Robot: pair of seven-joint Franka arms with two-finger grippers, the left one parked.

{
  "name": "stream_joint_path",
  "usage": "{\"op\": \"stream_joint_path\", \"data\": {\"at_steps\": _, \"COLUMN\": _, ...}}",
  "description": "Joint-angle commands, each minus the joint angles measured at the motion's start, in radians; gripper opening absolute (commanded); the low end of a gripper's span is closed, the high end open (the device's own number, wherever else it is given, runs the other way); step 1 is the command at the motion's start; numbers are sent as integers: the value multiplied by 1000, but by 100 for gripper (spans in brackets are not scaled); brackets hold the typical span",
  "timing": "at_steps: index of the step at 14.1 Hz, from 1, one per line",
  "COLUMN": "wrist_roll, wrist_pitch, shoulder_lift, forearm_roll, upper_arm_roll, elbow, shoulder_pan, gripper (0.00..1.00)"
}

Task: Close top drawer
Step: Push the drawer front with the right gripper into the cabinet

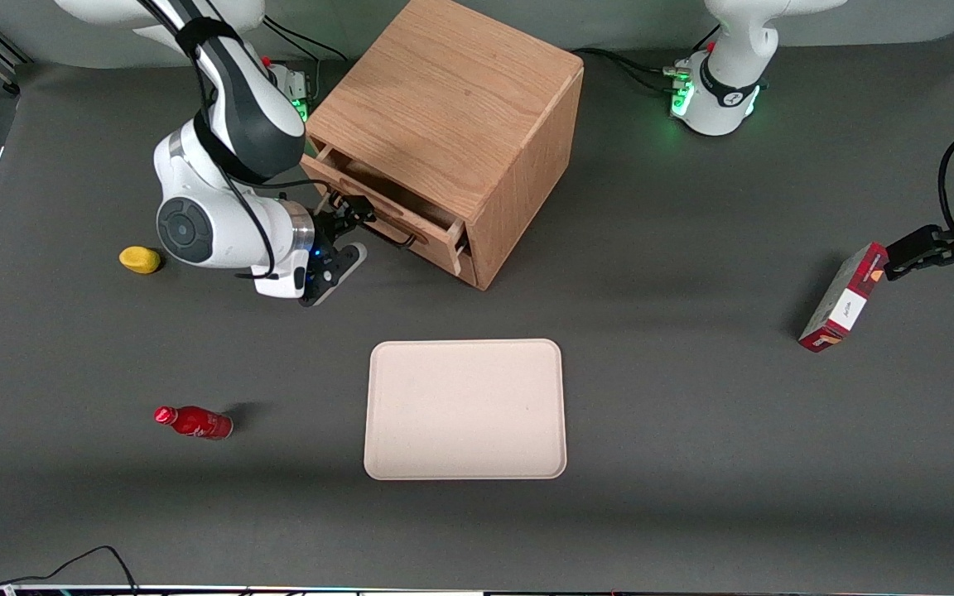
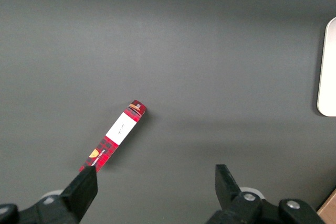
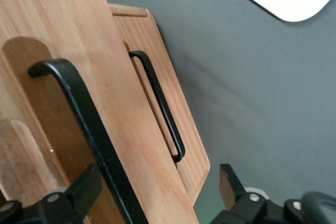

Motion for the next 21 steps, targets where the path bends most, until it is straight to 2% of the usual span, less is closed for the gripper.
{"op": "stream_joint_path", "data": {"at_steps": 1, "wrist_roll": 14, "wrist_pitch": 35, "shoulder_lift": -81, "forearm_roll": 71, "upper_arm_roll": 22, "elbow": -95, "shoulder_pan": -8, "gripper": 100}}
{"op": "stream_joint_path", "data": {"at_steps": 12, "wrist_roll": 25, "wrist_pitch": 42, "shoulder_lift": -109, "forearm_roll": 109, "upper_arm_roll": 36, "elbow": -118, "shoulder_pan": -8, "gripper": 100}}
{"op": "stream_joint_path", "data": {"at_steps": 19, "wrist_roll": 37, "wrist_pitch": -23, "shoulder_lift": -92, "forearm_roll": 89, "upper_arm_roll": 27, "elbow": -5, "shoulder_pan": -14, "gripper": 100}}
{"op": "stream_joint_path", "data": {"at_steps": 21, "wrist_roll": 37, "wrist_pitch": -82, "shoulder_lift": -95, "forearm_roll": 57, "upper_arm_roll": 19, "elbow": 52, "shoulder_pan": -14, "gripper": 100}}
